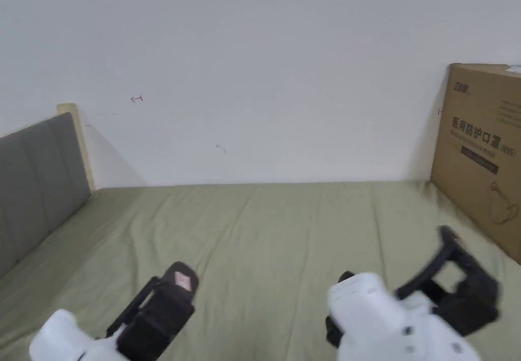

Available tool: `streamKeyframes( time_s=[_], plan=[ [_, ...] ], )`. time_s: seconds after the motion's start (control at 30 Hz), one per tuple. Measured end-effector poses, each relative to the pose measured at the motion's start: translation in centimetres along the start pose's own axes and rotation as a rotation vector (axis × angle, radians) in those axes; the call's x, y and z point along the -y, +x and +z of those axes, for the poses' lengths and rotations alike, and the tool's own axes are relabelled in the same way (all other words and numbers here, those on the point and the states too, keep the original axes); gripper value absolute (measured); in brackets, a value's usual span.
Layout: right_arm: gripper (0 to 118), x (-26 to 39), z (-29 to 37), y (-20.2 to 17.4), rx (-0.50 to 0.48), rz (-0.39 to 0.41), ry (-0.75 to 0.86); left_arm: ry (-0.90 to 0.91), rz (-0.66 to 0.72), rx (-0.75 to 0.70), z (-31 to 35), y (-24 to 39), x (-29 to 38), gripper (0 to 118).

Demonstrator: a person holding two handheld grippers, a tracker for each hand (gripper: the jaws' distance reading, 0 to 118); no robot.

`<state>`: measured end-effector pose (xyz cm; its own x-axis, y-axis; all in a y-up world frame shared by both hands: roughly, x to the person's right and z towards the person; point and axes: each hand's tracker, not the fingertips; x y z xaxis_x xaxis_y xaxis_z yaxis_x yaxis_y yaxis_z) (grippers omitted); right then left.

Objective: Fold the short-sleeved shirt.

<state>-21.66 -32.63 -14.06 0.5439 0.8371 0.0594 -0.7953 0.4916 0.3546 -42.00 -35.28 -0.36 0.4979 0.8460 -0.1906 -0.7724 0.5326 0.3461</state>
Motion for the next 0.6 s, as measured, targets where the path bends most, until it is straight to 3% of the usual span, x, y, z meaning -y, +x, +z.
streamKeyframes(
  time_s=[0.07,0.13,0.2,0.27,0.33,0.47,0.53,0.57,0.6],
  plan=[
    [118,0.8,0.6,-3.3,-0.03,0.254,0.064,-0.007,0.149,-0.011,0.3,-2.4,0.9,114],
    [118,1.0,1.0,-4.8,-0.132,0.229,0.049,-0.007,0.195,-0.064,0.5,-3.8,1.6,114],
    [118,0.6,0.8,-3.8,-0.304,0.011,-0.066,-0.029,0.117,-0.12,0.2,-3.8,1.3,114],
    [118,0.5,0.0,-1.9,-0.387,-0.232,-0.149,-0.078,-0.031,-0.12,-0.5,-2.3,0.4,114],
    [118,0.7,-1.0,0.9,-0.398,-0.49,-0.187,-0.081,-0.241,-0.121,-1.1,0.3,-0.6,114],
    [118,4.9,-2.9,5.5,-0.445,-1.197,-0.25,0.012,-0.862,-0.124,-1.1,6.8,-0.5,115],
    [118,7.5,-3.6,5.1,-0.424,-1.371,-0.368,-0.004,-1.079,-0.145,-0.8,7.9,0.8,115],
    [118,8.5,-3.8,4.6,-0.397,-1.4,-0.45,-0.003,-1.118,-0.164,-0.6,8.1,1.5,115],
    [118,8.9,-3.5,4.1,-0.375,-1.368,-0.497,0.01,-1.112,-0.173,-0.5,7.9,1.9,115]
  ],
)
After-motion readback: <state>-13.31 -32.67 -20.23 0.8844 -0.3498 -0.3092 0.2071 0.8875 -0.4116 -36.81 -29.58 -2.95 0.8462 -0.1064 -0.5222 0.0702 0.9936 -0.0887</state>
